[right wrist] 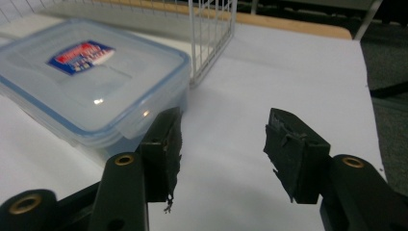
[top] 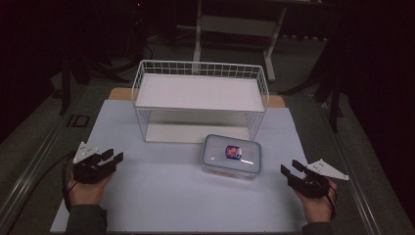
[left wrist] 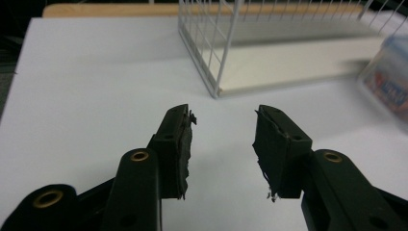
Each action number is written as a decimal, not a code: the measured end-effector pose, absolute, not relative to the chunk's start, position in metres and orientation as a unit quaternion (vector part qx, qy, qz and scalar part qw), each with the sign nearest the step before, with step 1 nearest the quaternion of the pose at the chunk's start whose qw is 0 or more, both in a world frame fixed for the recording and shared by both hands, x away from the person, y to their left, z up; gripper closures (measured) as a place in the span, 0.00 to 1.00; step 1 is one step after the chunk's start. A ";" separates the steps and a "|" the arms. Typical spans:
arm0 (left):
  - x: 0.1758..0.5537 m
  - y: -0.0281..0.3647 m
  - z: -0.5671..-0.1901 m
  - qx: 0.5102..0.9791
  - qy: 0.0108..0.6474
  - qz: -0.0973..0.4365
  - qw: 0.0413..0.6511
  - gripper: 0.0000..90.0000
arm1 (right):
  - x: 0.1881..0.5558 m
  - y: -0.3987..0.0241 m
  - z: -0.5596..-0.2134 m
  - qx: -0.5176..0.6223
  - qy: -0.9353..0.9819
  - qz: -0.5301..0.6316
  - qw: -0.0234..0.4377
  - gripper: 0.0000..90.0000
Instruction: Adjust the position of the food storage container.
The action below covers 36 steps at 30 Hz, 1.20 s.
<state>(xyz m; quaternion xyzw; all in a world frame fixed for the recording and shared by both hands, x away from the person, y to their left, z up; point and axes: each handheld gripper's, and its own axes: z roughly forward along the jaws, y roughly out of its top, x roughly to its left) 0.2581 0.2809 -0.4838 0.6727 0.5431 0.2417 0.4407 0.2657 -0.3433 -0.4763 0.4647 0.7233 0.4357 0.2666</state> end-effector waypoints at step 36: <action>0.249 0.283 -0.476 0.663 0.532 0.310 0.426 0.70 | 0.316 -0.315 -0.484 0.478 0.739 0.422 0.217 1.00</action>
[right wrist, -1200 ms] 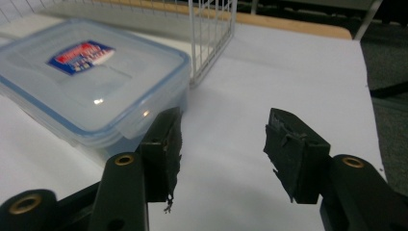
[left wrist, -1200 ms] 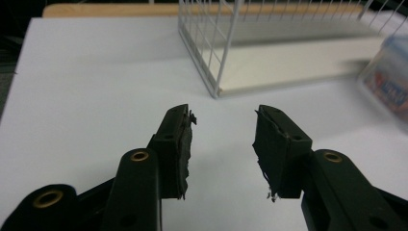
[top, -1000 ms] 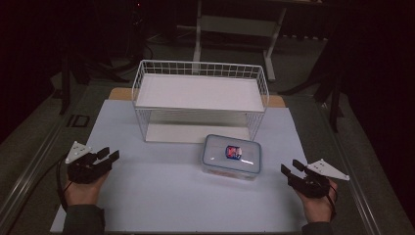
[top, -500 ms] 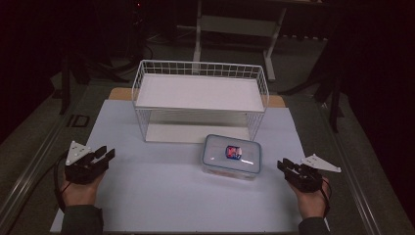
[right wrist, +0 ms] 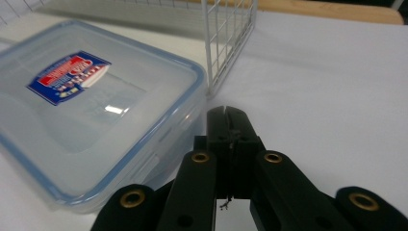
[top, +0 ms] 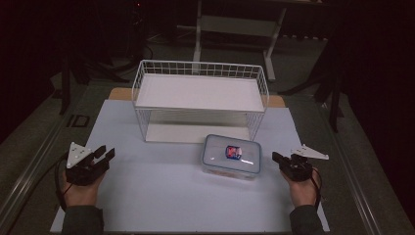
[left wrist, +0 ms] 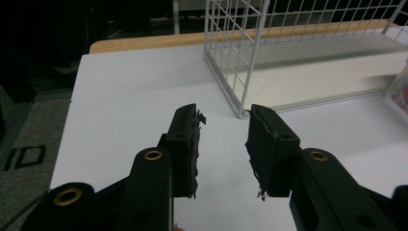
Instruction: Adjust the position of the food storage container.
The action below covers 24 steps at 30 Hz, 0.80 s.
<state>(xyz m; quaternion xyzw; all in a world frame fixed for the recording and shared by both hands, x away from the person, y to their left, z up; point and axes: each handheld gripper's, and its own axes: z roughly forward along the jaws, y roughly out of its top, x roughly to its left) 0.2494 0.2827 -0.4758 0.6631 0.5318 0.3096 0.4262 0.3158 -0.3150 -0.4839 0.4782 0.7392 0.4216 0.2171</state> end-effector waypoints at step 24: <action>0.252 0.278 -0.477 0.671 0.527 0.292 0.432 0.69 | 0.357 -0.282 -0.493 0.479 0.757 0.409 0.170 1.00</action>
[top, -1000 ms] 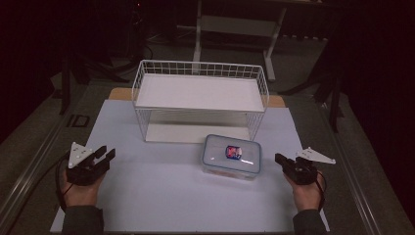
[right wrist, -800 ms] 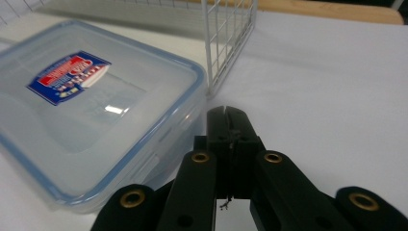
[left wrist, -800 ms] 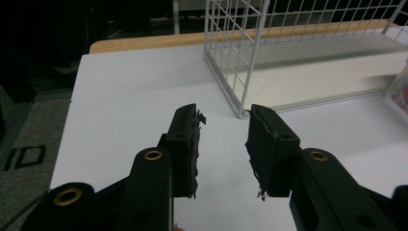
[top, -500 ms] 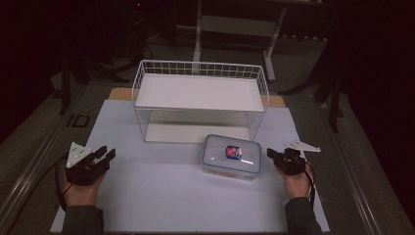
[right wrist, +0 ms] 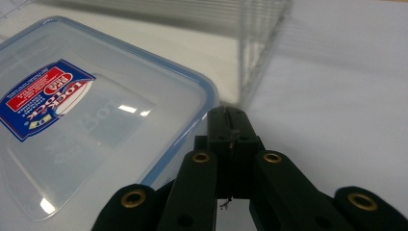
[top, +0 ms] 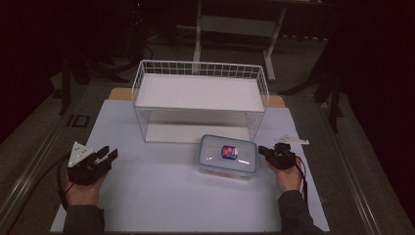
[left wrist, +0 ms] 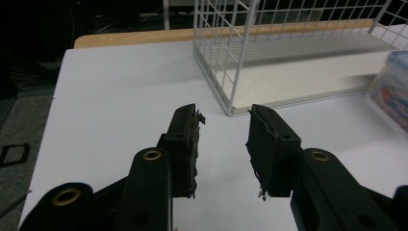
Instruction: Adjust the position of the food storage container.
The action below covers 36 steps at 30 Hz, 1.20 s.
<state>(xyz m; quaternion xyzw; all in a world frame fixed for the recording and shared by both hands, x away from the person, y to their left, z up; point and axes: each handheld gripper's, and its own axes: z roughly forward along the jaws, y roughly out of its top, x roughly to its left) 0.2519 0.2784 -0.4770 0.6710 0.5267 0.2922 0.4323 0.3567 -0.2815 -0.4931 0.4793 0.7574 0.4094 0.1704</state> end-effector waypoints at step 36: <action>0.255 0.266 -0.476 0.688 0.501 0.277 0.446 0.61 | 0.355 -0.171 -0.479 0.393 0.806 0.407 0.172 0.86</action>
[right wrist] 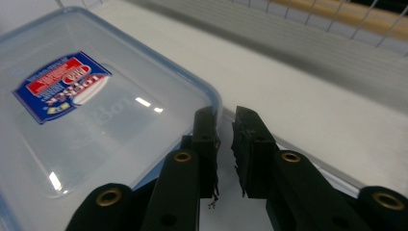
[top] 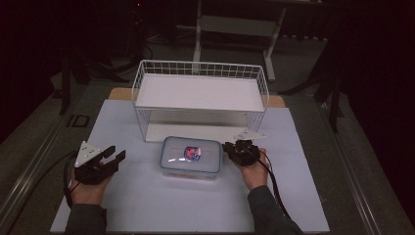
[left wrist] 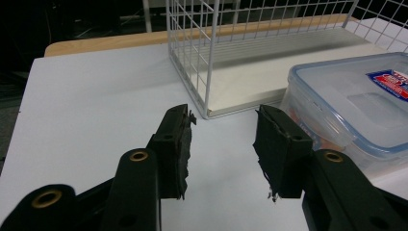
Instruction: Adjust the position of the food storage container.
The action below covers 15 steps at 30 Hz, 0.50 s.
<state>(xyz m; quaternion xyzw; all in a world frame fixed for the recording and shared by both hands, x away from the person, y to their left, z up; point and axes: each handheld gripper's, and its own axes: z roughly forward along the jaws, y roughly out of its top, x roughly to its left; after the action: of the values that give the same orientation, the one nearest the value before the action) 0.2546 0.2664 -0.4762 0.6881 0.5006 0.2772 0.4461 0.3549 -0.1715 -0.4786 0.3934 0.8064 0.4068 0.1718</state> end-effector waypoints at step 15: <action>0.259 0.260 -0.474 0.687 0.492 0.253 0.471 0.54 | 0.318 -0.185 -0.457 0.373 0.795 0.448 0.166 0.55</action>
<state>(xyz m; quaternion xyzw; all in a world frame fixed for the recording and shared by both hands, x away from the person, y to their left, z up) 0.2586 0.2597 -0.4736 0.6869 0.4924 0.2531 0.4707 0.3184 -0.1850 -0.4569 0.3729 0.7955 0.4478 0.1662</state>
